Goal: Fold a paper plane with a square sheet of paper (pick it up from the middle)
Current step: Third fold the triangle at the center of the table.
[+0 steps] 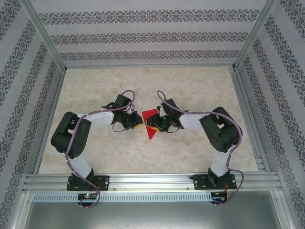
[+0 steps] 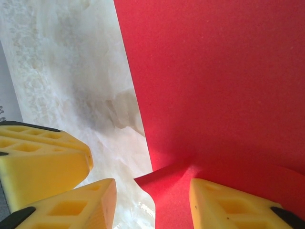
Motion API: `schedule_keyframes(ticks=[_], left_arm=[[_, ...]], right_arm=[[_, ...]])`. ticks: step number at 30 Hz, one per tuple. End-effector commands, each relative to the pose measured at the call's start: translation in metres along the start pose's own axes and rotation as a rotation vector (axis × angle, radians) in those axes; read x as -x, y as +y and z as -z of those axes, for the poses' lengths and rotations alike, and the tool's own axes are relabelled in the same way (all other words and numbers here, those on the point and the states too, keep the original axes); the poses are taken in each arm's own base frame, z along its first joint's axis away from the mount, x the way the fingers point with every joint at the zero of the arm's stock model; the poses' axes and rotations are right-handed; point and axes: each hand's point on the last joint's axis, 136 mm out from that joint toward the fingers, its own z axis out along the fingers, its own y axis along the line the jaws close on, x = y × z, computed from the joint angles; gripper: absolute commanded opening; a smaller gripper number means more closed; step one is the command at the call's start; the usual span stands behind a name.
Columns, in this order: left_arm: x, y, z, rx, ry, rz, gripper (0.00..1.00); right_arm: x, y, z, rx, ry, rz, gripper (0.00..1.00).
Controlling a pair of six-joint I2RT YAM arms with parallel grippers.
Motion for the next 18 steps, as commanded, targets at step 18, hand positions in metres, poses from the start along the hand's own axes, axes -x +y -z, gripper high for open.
schedule_keyframes(ticks=[18], left_arm=[[-0.007, -0.017, -0.003, -0.063, 0.004, -0.027, 0.15]], right_arm=[[-0.014, -0.045, -0.003, -0.107, 0.039, -0.073, 0.36]])
